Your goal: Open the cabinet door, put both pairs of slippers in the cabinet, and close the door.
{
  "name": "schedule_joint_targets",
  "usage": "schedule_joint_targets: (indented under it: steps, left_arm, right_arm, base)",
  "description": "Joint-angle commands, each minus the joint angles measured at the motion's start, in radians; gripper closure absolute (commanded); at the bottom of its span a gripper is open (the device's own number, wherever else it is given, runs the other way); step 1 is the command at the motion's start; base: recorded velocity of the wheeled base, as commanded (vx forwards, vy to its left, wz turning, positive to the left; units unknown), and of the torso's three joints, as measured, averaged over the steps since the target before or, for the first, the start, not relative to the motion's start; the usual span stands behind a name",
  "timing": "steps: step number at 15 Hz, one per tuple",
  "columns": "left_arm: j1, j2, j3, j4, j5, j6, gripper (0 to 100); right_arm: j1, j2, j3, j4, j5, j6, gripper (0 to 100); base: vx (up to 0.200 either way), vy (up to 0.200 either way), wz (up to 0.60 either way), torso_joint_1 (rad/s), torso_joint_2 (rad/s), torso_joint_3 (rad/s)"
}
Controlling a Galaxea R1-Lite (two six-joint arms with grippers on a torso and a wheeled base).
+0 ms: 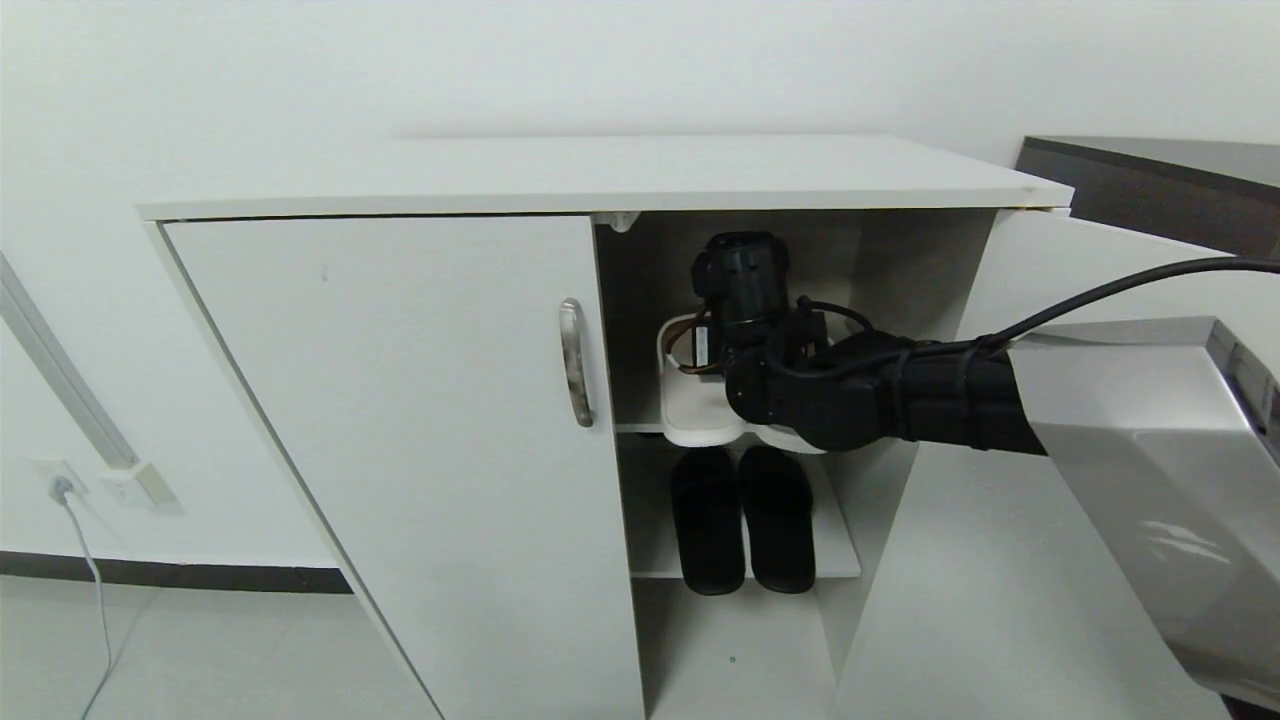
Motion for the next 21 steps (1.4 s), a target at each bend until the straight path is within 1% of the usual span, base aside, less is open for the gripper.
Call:
schedule_joint_targets:
  steps: [1, 7, 8, 12, 14, 17, 21]
  left_arm:
    - [0.001, 0.001, -0.001, 0.0, 0.0, -0.001, 100]
    - [0.001, 0.001, -0.001, 0.0, 0.001, -0.001, 100]
    - [0.0, 0.001, 0.0, 0.0, 0.003, -0.001, 100]
    - [0.0, 0.001, 0.0, 0.0, 0.003, 0.001, 100]
    - [0.001, 0.001, 0.0, 0.001, 0.003, 0.001, 100]
    - [0.001, 0.001, 0.0, 0.001, 0.003, 0.001, 100]
    - [0.001, 0.001, 0.0, 0.0, 0.003, 0.001, 100]
  right_arm:
    - [-0.007, 0.014, -0.013, 0.001, 0.0, 0.0, 100]
    - [-0.011, 0.022, -0.016, 0.013, 0.0, 0.0, 100]
    - [-0.011, 0.022, -0.015, 0.013, 0.0, 0.0, 0]
    - [-0.002, 0.01, 0.008, 0.013, -0.003, 0.009, 0]
    - [0.007, -0.016, 0.047, 0.013, -0.008, 0.015, 0]
    - [0.027, -0.078, 0.142, 0.007, -0.018, 0.038, 0]
    - [0.07, -0.239, 0.355, 0.002, -0.021, 0.077, 0]
  base:
    - [0.0, 0.0, 0.0, 0.0, 0.0, 0.0]
    - [0.0, 0.0, 0.0, 0.0, 0.0, 0.0]
    - [0.0, 0.0, 0.0, 0.0, 0.0, 0.0]
    - [0.0, 0.0, 0.0, 0.0, 0.0, 0.0]
    - [0.0, 0.0, 0.0, 0.0, 0.0, 0.0]
    - [0.0, 0.0, 0.0, 0.0, 0.0, 0.0]
    - [0.0, 0.0, 0.0, 0.0, 0.0, 0.0]
